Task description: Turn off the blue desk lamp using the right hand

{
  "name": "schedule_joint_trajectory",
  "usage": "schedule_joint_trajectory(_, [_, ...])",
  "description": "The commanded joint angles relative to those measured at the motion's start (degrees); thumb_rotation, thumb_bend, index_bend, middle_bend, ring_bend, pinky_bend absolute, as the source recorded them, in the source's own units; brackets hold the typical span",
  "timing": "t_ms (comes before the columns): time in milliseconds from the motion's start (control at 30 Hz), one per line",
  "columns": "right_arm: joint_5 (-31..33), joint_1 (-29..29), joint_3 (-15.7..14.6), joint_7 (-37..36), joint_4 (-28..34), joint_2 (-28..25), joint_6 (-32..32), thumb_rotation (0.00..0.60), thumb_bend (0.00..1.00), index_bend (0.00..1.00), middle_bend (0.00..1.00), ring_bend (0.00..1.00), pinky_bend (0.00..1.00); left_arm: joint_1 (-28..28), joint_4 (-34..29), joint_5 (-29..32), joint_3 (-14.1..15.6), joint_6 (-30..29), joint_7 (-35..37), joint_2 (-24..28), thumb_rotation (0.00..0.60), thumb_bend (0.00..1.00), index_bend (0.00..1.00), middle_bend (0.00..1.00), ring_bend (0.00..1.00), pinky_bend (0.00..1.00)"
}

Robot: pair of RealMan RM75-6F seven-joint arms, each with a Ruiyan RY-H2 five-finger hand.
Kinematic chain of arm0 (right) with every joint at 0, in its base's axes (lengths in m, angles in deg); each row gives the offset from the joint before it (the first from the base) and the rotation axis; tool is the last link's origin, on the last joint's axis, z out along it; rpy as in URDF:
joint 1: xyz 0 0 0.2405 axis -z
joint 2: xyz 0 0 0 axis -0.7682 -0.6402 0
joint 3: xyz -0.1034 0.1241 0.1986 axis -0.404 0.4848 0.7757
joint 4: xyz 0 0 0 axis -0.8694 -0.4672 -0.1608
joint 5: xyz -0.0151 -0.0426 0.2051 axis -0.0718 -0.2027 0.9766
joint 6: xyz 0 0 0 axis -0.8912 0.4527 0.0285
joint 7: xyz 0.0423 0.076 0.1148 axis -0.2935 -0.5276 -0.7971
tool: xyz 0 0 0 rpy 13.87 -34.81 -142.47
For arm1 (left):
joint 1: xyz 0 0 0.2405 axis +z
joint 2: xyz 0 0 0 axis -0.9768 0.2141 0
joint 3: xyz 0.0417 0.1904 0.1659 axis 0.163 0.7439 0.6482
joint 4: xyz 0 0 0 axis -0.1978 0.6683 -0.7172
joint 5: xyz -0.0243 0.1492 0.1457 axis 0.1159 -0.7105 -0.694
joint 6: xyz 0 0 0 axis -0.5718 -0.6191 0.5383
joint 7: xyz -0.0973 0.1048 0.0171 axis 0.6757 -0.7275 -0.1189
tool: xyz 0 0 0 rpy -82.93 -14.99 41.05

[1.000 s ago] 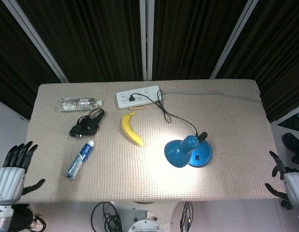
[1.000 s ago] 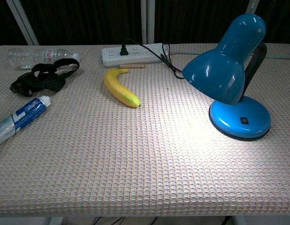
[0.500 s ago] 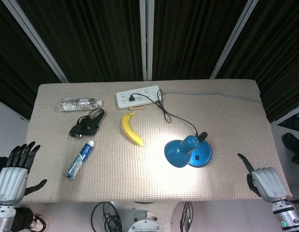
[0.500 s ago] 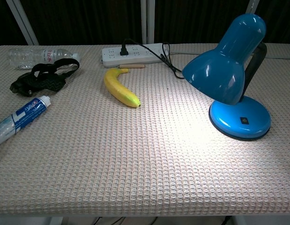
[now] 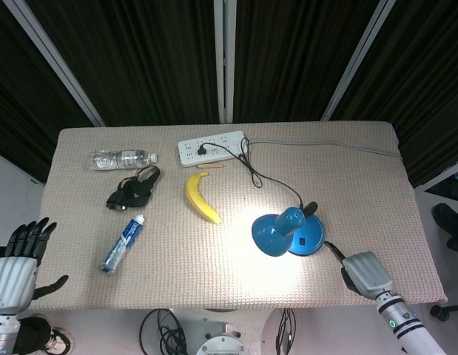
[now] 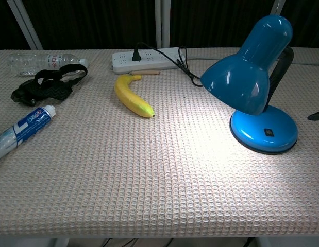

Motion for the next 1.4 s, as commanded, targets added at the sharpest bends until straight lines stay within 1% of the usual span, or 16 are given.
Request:
schedule_joint_trajectory(33, [3.23, -2.33, 0.78, 2.74, 1.21, 1.31, 2.77, 0.600, 0.68, 0.00, 1.00, 0.99, 0.93, -0.07, 0.15, 0.02, -0.09, 0.02, 0.26, 0.12, 0.600, 0.00, 0.00, 0.00, 0.00, 0.00])
schedule_joint_trajectory(300, [9.49, -5.52, 1.50, 7.30, 2.25, 3.34, 5.03, 0.600, 0.68, 0.00, 1.00, 0.99, 0.93, -0.09, 0.54, 0.38, -0.14, 0.17, 0.86, 0.43, 0.600, 0.00, 0.00, 0.00, 0.00, 0.00])
schedule_joint_trajectory(633, [15.53, -8.63, 1.20, 10.67, 2.09, 5.64, 6.12, 0.600, 0.66, 0.00, 1.00, 0.99, 0.93, -0.05, 1.12, 0.44, -0.13, 0.12, 1.42, 0.35, 0.600, 0.00, 0.00, 0.00, 0.00, 0.00])
schedule_joint_trajectory(933, [18.60, -10.23, 0.06, 11.82, 2.18, 6.23, 5.76, 0.600, 0.66, 0.00, 1.00, 0.99, 0.93, -0.02, 1.18, 0.30, -0.08, 0.03, 1.66, 0.48, 0.600, 0.00, 0.00, 0.00, 0.00, 0.00])
schedule_joint_trajectory(1400, [20.67, -11.82, -1.04, 12.25, 1.73, 6.99, 4.18, 0.600, 0.66, 0.00, 1.00, 0.99, 0.93, -0.03, 1.05, 0.38, -0.02, 0.22, 1.24, 0.37, 0.600, 0.00, 0.00, 0.00, 0.00, 0.00])
